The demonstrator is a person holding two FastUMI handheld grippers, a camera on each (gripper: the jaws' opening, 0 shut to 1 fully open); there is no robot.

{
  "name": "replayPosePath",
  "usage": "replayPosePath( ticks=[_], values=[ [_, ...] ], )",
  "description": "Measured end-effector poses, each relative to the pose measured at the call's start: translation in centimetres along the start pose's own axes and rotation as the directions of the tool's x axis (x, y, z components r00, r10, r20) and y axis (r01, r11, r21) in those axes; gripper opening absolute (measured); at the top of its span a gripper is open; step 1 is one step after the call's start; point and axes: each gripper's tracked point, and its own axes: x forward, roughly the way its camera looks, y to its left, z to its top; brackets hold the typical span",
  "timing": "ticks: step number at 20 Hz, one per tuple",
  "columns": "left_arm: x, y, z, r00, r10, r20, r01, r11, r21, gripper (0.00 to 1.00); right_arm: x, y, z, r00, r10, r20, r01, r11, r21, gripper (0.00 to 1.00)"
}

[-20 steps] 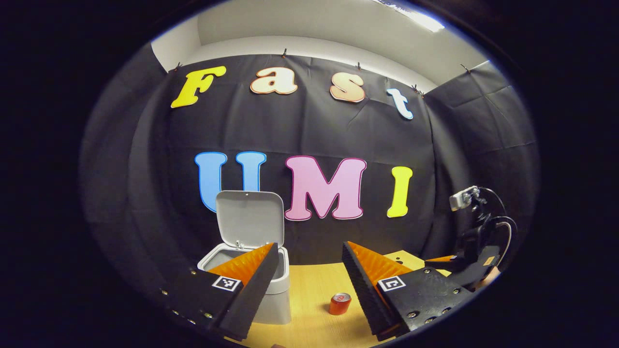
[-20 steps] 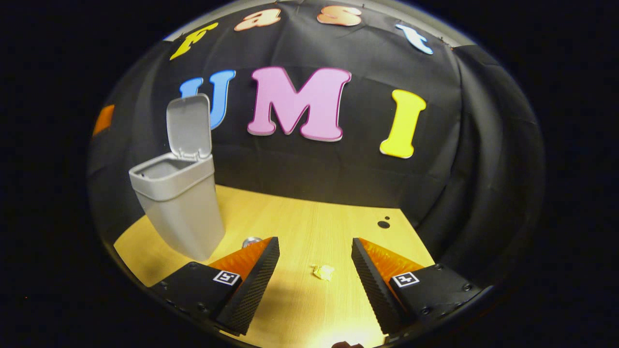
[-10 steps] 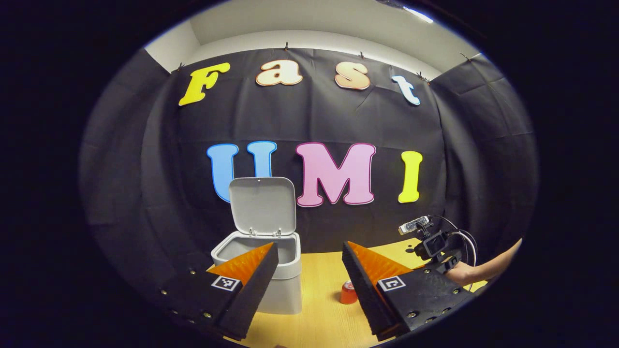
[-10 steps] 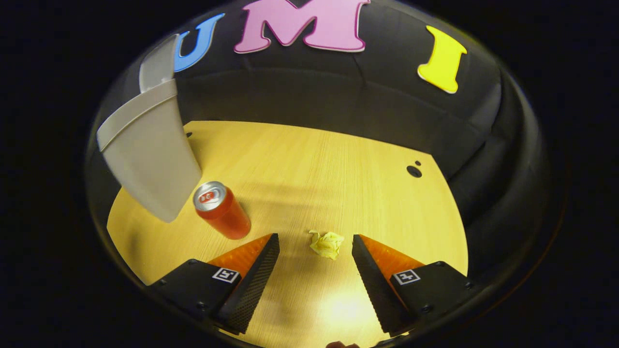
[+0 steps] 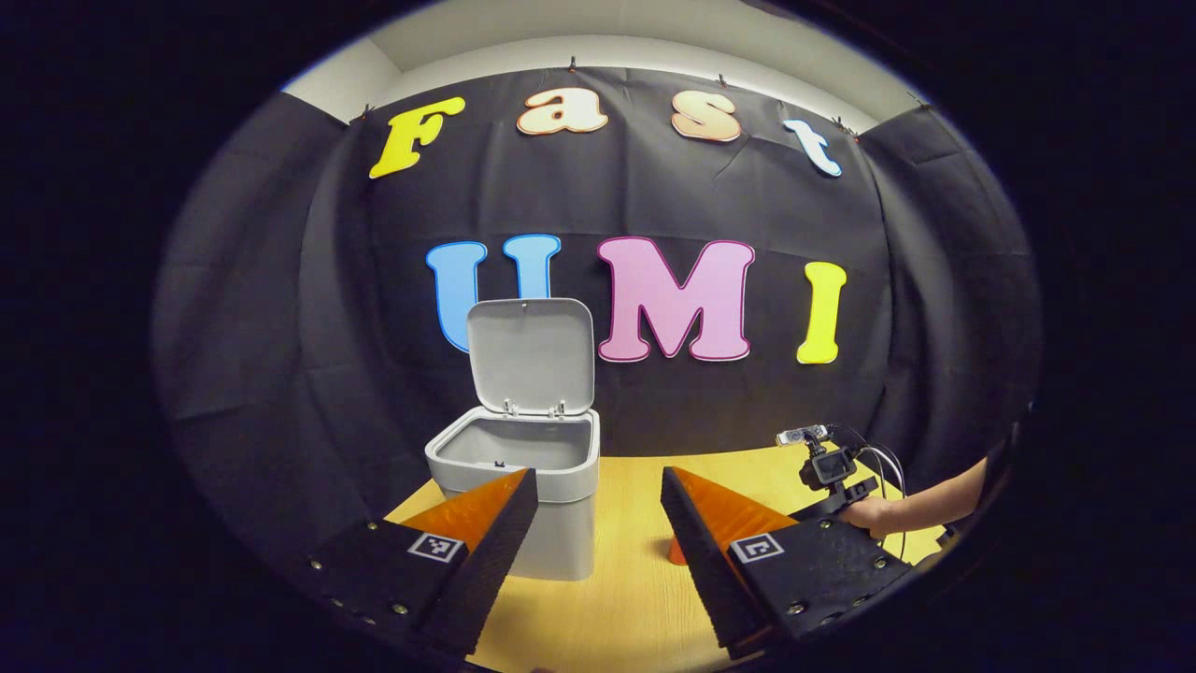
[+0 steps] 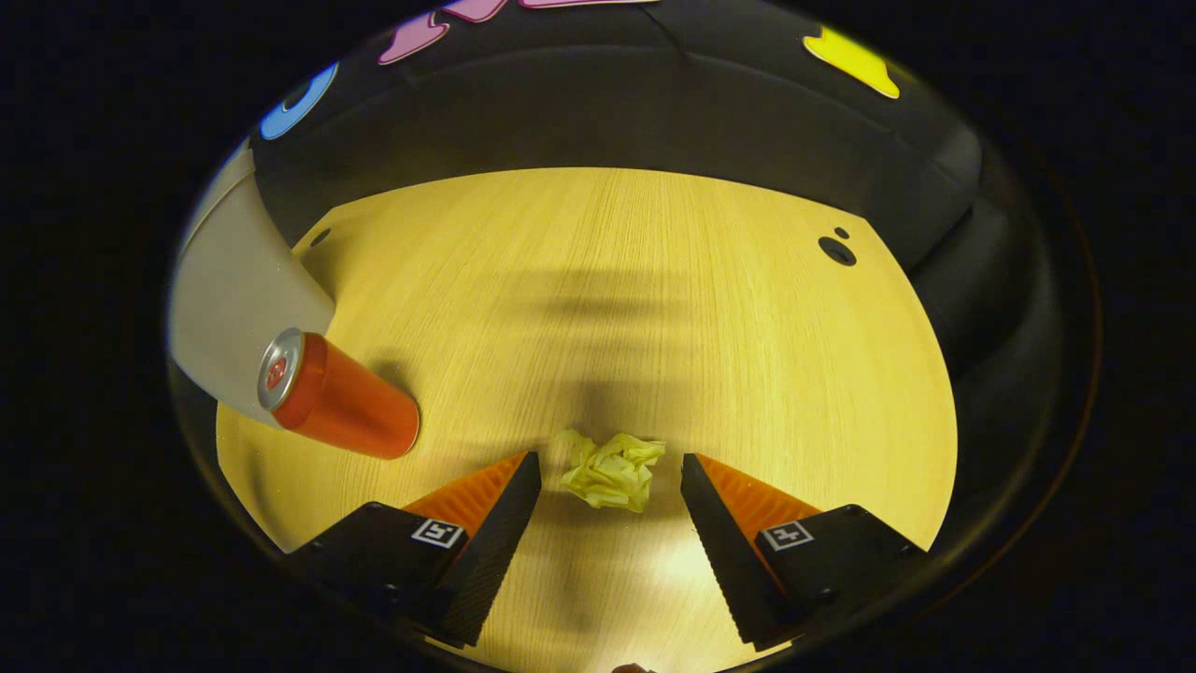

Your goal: Press the lid of the desktop garbage bin to open it, pick up the crumpled paper on the desktop and throw it into the bin, then pick up the pop can on the desktop and drop it into the bin, and finally close the garbage bin lid.

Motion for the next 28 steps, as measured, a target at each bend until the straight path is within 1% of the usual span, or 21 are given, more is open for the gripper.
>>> replayPosePath(
  ticks=[3,5,8,9,10,12,13,14,16,18,19,20,23,25,28],
  values=[
    [0.0,-0.4,0.0,1.000,0.011,-0.005,-0.011,1.000,0.008,0.89,0.8,-0.3,-0.8,0.999,-0.009,-0.037,0.009,1.000,-0.008,0.99],
    [0.2,-1.1,0.2,1.000,0.001,-0.004,-0.001,1.000,0.007,0.88,1.1,0.0,-0.6,0.999,0.003,-0.035,-0.003,1.000,-0.006,0.99],
    [0.7,-1.9,0.3,1.000,-0.021,0.000,0.021,1.000,0.021,0.88,1.5,-0.4,-0.8,0.999,-0.013,-0.049,0.015,1.000,0.022,0.99],
    [0.8,-2.1,0.4,1.000,-0.026,0.000,0.026,0.999,0.024,0.89,1.5,-0.5,-0.3,0.999,-0.015,-0.028,0.016,1.000,0.026,0.99],
    [0.9,-2.4,0.3,0.999,-0.034,0.000,0.034,0.999,0.023,0.89,1.6,-0.5,-0.5,0.999,-0.014,-0.037,0.015,1.000,0.024,0.98],
    [1.0,-2.8,0.0,0.999,-0.051,-0.012,0.051,0.999,0.018,0.88,1.6,-0.7,-0.4,0.999,-0.015,-0.031,0.015,1.000,0.002,0.95],
    [1.0,-2.9,-0.1,0.998,-0.054,-0.017,0.054,0.998,0.017,0.89,1.5,-0.6,-0.4,1.000,-0.016,-0.027,0.016,1.000,-0.002,0.89],
    [1.2,-2.8,-0.1,0.998,-0.054,-0.019,0.054,0.998,0.014,0.89,1.5,-0.5,-0.5,0.999,-0.022,-0.027,0.022,1.000,0.002,0.86],
    [1.4,-2.5,-0.3,0.998,-0.051,-0.026,0.051,0.999,0.008,0.89,1.6,-0.6,-0.4,1.000,-0.022,-0.018,0.023,1.000,0.012,0.58],
    [1.5,-2.2,-0.5,0.998,-0.048,-0.036,0.049,0.999,0.003,0.88,1.2,-1.0,-0.5,0.999,-0.039,-0.021,0.039,0.999,-0.013,0.58],
    [1.6,-2.1,-0.5,0.998,-0.047,-0.037,0.047,0.999,-0.001,0.89,1.0,-1.1,-0.4,0.999,-0.043,-0.014,0.043,0.999,-0.021,0.45],
    [1.6,-1.9,-0.5,0.998,-0.045,-0.037,0.045,0.999,-0.006,0.88,0.4,-1.0,0.1,0.999,-0.041,0.006,0.041,0.999,-0.019,0.58],
    [2.1,-1.3,-0.8,0.998,-0.036,-0.042,0.036,0.999,-0.009,0.89,-2.8,-1.2,2.7,0.995,-0.029,0.099,0.028,1.000,0.004,0.58],
    [2.3,-1.1,-1.1,0.998,-0.042,-0.043,0.042,0.999,-0.007,0.89,-5.4,-1.1,4.9,0.986,-0.026,0.163,0.031,0.999,-0.027,0.57],
    [2.7,-0.8,-1.5,0.997,-0.052,-0.052,0.051,0.998,-0.025,0.89,-10.0,-1.1,8.9,0.964,-0.024,0.266,0.046,0.996,-0.076,0.57]
  ],
)
